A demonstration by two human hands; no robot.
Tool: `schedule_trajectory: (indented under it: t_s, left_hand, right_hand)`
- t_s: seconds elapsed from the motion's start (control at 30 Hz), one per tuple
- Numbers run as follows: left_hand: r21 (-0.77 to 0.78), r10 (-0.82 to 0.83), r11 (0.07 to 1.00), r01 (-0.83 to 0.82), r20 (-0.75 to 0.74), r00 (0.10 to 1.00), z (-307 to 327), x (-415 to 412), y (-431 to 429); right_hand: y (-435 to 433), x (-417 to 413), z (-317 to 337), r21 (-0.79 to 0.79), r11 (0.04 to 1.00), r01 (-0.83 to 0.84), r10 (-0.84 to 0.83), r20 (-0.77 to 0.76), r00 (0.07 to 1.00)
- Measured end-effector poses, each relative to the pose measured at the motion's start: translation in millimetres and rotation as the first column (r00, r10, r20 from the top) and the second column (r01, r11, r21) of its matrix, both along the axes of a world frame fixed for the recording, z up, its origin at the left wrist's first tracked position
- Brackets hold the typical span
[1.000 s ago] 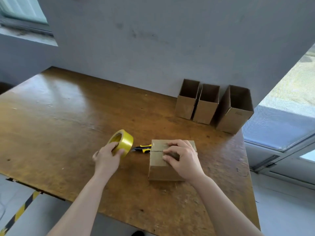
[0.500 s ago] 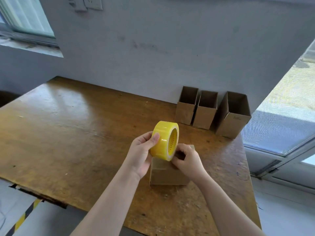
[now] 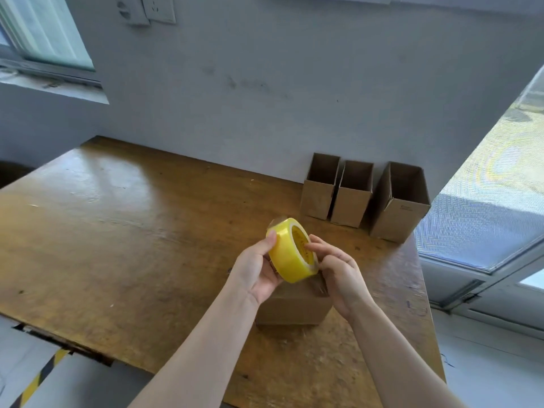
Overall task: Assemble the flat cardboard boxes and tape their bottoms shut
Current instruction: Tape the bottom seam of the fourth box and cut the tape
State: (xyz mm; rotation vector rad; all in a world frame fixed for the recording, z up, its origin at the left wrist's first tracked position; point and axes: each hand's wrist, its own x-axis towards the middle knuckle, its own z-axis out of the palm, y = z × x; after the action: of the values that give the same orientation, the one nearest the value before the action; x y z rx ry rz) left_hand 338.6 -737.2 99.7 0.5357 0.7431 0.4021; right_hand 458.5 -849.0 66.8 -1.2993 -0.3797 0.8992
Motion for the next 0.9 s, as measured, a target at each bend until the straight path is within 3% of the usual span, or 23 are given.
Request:
schedule_trajectory:
  t_s: [0.1, 0.2, 0.27, 0.33, 0.4, 0.47, 0.57, 0.67, 0.9]
  left_hand:
    - [0.002, 0.005, 1.0, -0.005, -0.004, 1.0, -3, 2, -6]
    - [0.038, -0.005, 0.999, 0.004, 0.005, 1.0, -3, 4, -7]
    - [0.13, 0.005, 0.992, 0.001, -0.043, 0.999, -3, 6, -9]
    - [0.329, 0.052, 0.944, 0.015, -0.192, 0.98, -4, 8, -14]
    - [0.642, 0.15, 0.761, 0.099, -0.321, 0.935, -12, 7, -16]
    - [0.845, 0.252, 0.473, 0.249, -0.4, 0.881, -26, 4, -11]
    - [0.855, 0.327, 0.168, 0.491, -0.518, 0.79, -52, -5, -2]
    - [0.854, 0.352, -0.021, 0.52, -0.481, 0.803, -72, -13, 3]
    - [0.912, 0.335, 0.042, 0.407, -0.397, 0.855, -75, -14, 10]
  right_hand:
    - [0, -1, 0, -0.027, 0.994, -0.103, 0.105, 0.089, 0.99]
    - [3, -8, 4, -0.095, 0.988, -0.118, 0.14, 0.281, 0.95]
    - [6, -11, 6, -0.128, 0.987, -0.093, 0.131, 0.335, 0.933]
    - [6, -11, 6, -0.123, 0.989, -0.087, 0.121, 0.31, 0.943]
    - [5, -11, 6, -0.101, 0.993, -0.056, 0.084, 0.288, 0.954]
    - [3, -8, 6, -0.059, 0.997, -0.054, 0.066, 0.243, 0.968]
    - [3, -4, 3, -0.024, 0.999, -0.042, 0.045, 0.156, 0.987]
    - [5, -2, 6, -0.008, 1.0, -0.01, 0.011, 0.123, 0.992]
    - [2, 8, 43, -0.029, 1.0, 0.005, 0.004, 0.284, 0.959]
